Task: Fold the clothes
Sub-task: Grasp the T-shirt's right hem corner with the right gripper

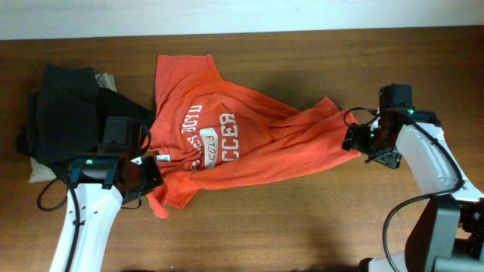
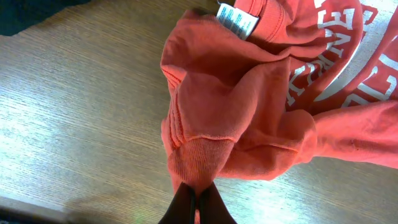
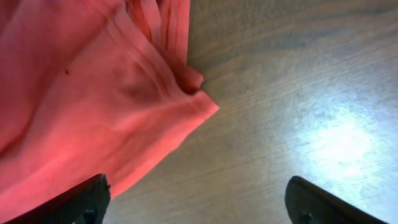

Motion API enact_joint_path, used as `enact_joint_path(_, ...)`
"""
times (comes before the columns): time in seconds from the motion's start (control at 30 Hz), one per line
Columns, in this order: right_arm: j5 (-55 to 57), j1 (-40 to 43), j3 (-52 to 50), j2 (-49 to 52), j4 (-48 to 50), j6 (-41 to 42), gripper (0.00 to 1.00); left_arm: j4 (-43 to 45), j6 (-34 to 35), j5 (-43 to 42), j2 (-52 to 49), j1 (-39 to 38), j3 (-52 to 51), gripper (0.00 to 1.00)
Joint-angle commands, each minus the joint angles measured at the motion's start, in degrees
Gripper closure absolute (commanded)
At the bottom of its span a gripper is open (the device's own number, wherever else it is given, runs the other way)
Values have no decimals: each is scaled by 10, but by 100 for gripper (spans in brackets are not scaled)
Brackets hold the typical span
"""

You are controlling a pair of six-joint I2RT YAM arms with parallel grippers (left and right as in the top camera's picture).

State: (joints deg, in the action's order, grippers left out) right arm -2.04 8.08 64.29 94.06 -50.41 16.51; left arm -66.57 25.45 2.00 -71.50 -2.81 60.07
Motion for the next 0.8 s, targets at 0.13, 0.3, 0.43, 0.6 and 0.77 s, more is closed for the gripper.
enact_joint_path(0.13, -39, -10, -102, -7, 146, 25, 23, 2, -9, 8, 5, 3, -2, 100)
enact_joint_path(0.3, -37, -32, -107, 79, 194, 50, 41, 4, -9, 8, 5, 3, -2, 100)
enact_joint_path(0.43, -38, -32, -107, 89, 193, 50, 61, 4, -9, 8, 5, 3, -2, 100)
enact_joint_path(0.6, -37, -32, -107, 88, 153, 50, 94, 4, -9, 8, 5, 3, -2, 100)
enact_joint_path(0.77, -33, -32, -107, 87, 91, 50, 80, 4, -9, 8, 5, 3, -2, 100)
